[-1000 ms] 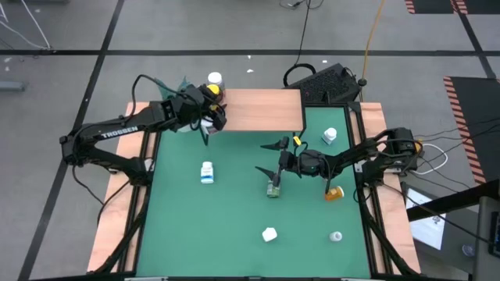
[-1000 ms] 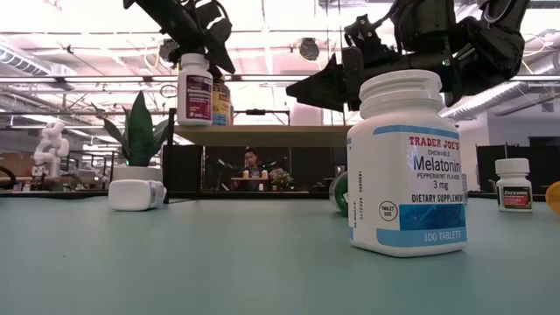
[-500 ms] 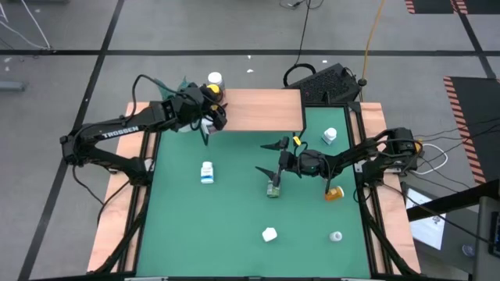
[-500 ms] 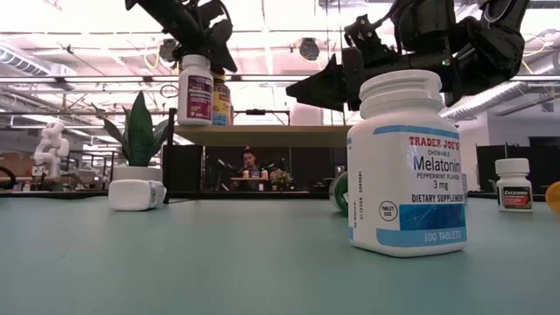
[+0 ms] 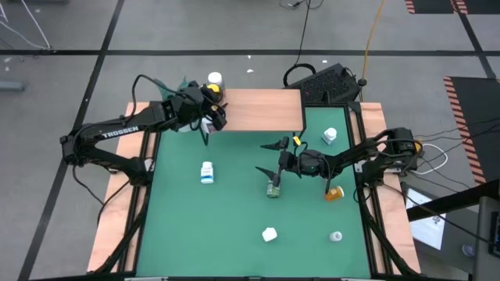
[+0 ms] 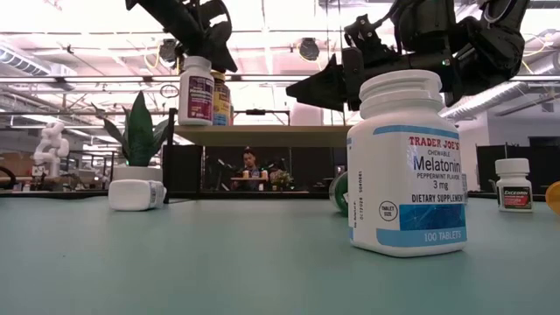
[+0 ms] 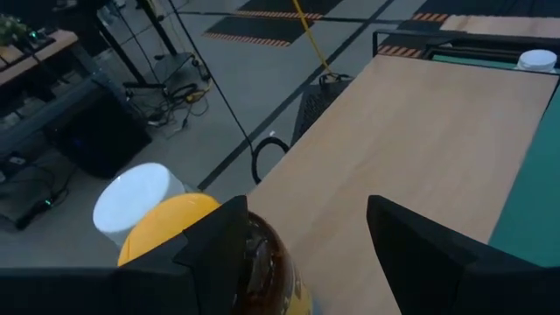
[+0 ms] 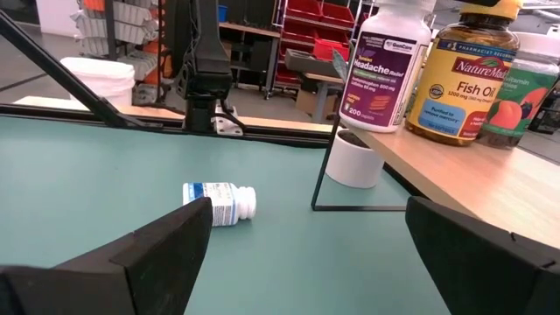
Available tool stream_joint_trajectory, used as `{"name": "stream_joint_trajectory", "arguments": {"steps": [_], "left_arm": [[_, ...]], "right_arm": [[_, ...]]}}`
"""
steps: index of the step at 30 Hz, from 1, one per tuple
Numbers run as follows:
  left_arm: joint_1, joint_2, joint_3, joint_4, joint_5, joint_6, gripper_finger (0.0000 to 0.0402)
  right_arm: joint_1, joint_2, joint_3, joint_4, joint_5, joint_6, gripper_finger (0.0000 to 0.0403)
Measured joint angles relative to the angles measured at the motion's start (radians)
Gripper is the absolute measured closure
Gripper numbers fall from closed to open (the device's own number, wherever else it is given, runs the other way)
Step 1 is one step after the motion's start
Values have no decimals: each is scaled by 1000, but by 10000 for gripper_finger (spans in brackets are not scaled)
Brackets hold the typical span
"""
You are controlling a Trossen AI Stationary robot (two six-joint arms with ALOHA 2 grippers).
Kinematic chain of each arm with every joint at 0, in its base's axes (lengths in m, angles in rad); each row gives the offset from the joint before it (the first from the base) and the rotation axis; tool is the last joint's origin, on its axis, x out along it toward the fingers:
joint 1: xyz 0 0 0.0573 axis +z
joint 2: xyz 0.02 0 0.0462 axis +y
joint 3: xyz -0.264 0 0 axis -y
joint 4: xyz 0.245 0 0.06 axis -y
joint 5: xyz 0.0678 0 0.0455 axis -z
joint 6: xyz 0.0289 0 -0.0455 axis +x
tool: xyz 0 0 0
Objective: Pick and place medicine bottles onto shelf by color
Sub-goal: Put the violet pill bottle on the shelf
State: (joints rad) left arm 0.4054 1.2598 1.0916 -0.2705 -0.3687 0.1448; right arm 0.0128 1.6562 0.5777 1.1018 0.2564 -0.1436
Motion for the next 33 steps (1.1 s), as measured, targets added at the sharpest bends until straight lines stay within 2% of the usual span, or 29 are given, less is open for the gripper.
{"name": "stream_joint_trajectory", "arguments": {"steps": [12,22,24,27,33], "left_arm": [[0,0,0,62,2,93,163],[-53,-1,0,233,17,212,163],[-85,-2,1,256,17,249,163],[-176,-30,22,158,-14,275,164],[-407,-104,43,-14,-224,170,201]], "right_arm": [[0,0,0,0,0,0,28],[0,0,0,0,0,0,28],[0,0,0,0,0,-1,28],[0,0,0,-8,0,-7,28],[0,0,-1,-22,0,-2,28]]}}
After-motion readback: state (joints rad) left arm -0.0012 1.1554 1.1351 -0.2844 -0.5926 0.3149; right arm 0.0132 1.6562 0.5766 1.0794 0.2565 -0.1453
